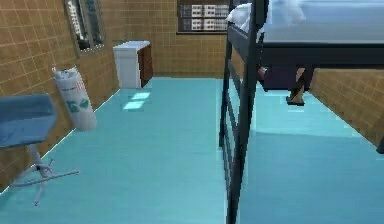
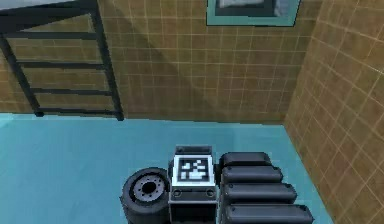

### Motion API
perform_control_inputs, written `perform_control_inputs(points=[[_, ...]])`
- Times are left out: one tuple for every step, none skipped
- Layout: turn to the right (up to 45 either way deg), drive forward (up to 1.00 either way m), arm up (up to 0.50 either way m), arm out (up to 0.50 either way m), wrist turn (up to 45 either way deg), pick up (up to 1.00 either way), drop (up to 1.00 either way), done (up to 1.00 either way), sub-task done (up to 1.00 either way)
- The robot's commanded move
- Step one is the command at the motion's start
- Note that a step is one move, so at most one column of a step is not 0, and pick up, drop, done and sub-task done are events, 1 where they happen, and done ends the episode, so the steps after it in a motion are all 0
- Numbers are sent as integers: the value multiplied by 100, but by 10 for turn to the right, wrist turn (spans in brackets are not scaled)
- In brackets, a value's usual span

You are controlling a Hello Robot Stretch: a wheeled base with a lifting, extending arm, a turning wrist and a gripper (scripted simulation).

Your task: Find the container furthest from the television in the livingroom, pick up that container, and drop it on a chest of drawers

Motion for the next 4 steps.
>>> perform_control_inputs(points=[[-90, 0, 0, 0, 0, 0, 0, 0, 0], [0, 80, 0, 0, 0, 0, 0, 0, 0], [0, 100, 0, 0, 0, 0, 0, 0, 0], [0, 100, 0, 0, 0, 0, 0, 0, 0]])
